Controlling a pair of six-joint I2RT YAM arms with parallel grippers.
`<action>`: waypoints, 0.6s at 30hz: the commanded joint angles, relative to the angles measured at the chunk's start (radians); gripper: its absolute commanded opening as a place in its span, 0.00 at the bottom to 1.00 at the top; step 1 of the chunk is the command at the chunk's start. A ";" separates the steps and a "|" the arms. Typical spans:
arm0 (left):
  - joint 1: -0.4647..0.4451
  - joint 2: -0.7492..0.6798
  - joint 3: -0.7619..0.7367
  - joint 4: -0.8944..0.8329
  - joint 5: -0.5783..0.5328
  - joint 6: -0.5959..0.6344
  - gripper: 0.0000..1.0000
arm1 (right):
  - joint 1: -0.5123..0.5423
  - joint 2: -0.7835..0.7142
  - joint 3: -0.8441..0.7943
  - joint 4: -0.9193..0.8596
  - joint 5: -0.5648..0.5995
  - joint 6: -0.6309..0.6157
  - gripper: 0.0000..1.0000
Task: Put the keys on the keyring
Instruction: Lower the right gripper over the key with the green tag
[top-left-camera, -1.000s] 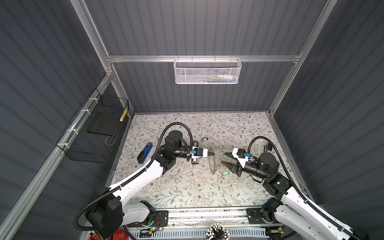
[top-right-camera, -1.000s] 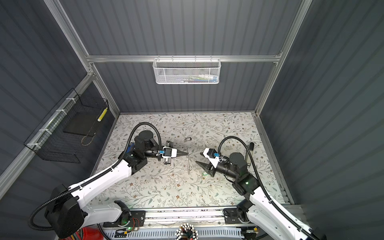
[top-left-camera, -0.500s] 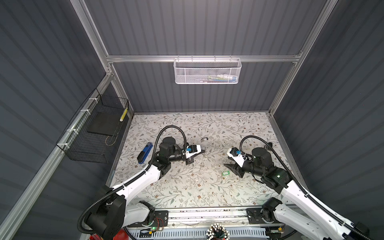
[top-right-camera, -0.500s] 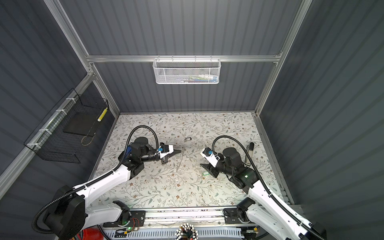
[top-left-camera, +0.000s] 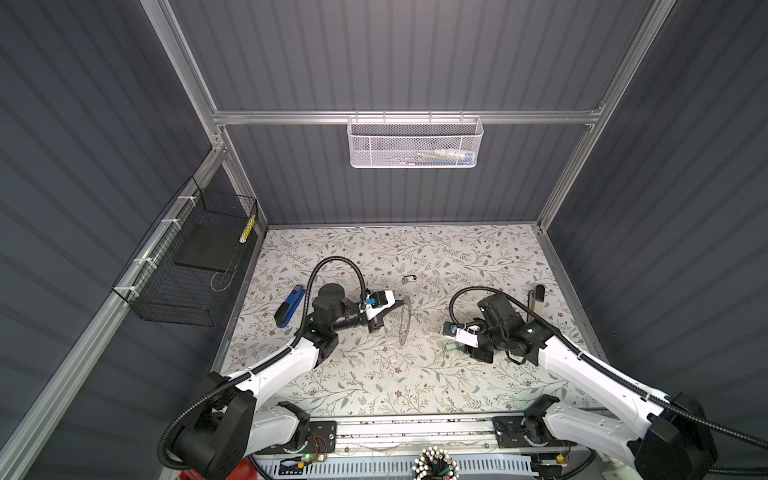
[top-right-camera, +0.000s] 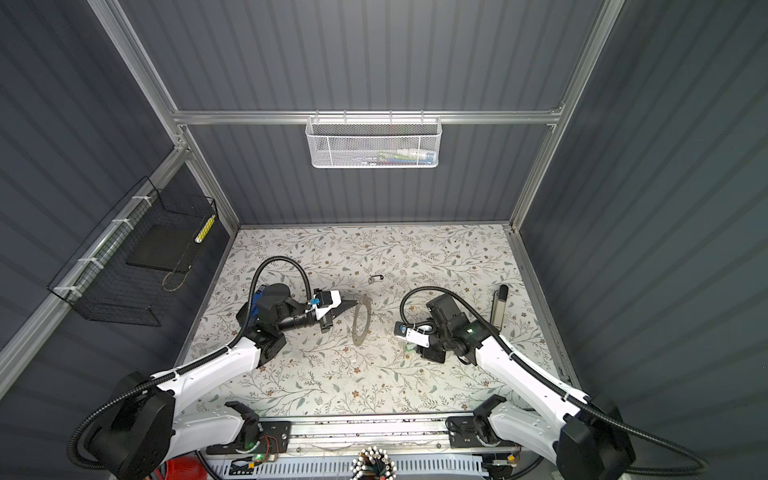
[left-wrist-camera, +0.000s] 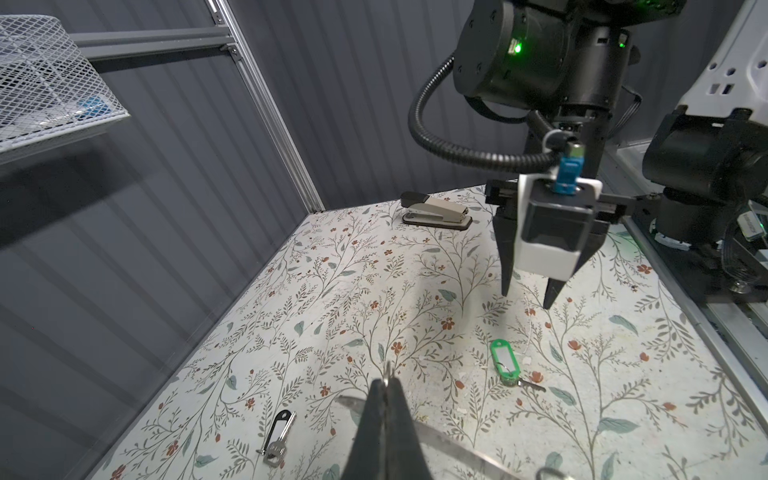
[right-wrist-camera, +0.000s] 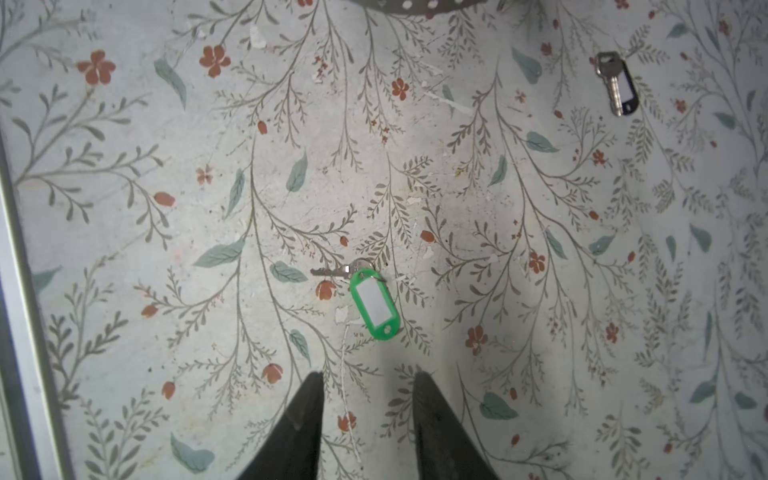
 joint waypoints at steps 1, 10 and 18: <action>0.005 -0.037 -0.017 0.024 -0.040 0.007 0.00 | -0.016 0.089 -0.002 0.023 0.005 -0.224 0.35; 0.006 -0.014 -0.018 0.021 -0.069 0.012 0.00 | -0.027 0.339 0.128 0.043 -0.029 -0.361 0.27; 0.006 -0.007 -0.014 0.024 -0.053 0.013 0.00 | -0.038 0.417 0.183 0.006 -0.059 -0.411 0.26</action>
